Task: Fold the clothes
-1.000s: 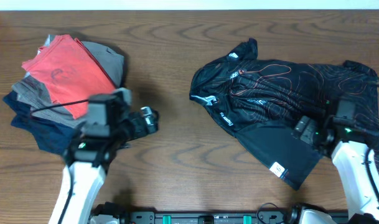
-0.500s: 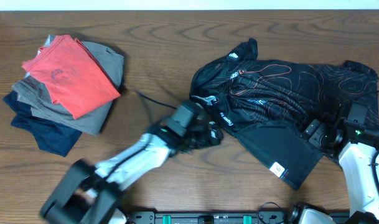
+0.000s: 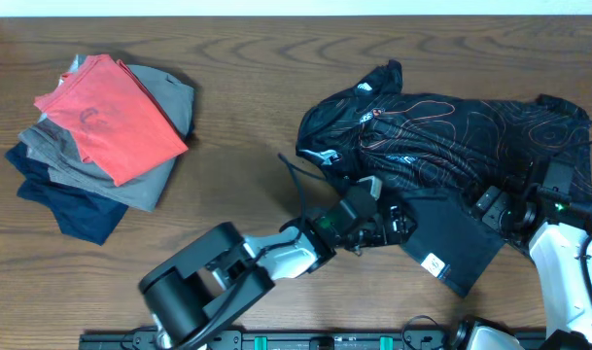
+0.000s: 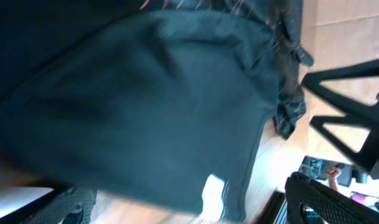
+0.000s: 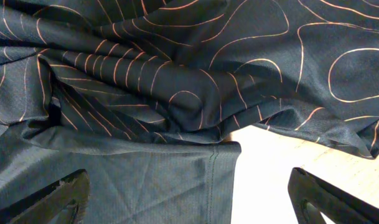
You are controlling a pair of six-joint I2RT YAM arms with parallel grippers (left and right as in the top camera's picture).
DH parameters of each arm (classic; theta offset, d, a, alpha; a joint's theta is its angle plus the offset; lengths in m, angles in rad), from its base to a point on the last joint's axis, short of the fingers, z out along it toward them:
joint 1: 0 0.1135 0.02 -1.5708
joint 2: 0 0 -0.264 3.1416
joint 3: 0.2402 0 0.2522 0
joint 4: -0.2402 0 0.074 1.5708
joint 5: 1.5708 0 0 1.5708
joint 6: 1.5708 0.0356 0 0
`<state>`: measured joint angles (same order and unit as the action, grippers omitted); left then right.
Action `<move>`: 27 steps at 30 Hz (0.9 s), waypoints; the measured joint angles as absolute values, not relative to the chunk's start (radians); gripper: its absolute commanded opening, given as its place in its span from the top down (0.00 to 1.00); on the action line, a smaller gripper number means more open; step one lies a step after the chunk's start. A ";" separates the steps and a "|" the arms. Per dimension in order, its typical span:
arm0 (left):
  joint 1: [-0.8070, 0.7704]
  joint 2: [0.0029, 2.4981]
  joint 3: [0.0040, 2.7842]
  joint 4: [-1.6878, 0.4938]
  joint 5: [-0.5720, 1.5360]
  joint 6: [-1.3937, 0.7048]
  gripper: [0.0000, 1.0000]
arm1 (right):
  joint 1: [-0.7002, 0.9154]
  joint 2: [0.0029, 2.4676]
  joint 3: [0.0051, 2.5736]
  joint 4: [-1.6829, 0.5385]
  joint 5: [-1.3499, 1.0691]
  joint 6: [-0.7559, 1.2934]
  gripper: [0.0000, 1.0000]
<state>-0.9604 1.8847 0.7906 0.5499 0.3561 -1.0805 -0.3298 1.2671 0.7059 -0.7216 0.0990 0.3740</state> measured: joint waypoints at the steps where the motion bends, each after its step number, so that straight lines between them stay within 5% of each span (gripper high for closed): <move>1: -0.961 1.900 0.801 0.568 0.346 -1.085 0.00 | -0.330 1.267 0.706 -0.721 0.094 0.374 0.01; 7: -0.921 1.956 0.839 0.604 0.246 -1.107 0.29 | -0.330 1.267 0.706 -0.720 0.074 0.374 0.01; 13: -0.787 1.979 0.838 0.582 0.196 -1.117 0.92 | -0.330 1.267 0.706 -0.718 0.060 0.374 0.01; 24: -0.589 1.948 0.831 0.433 0.391 -1.031 0.94 | -0.330 1.267 0.706 -0.714 0.059 0.374 0.01; 27: -0.550 1.890 0.829 0.278 0.432 -0.989 0.77 | -0.330 1.267 0.706 -0.713 0.059 0.374 0.01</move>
<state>-0.5495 1.8896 0.8288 0.2775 0.4320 -0.9886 -0.3298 1.2671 0.7059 -0.7132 0.0589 0.3740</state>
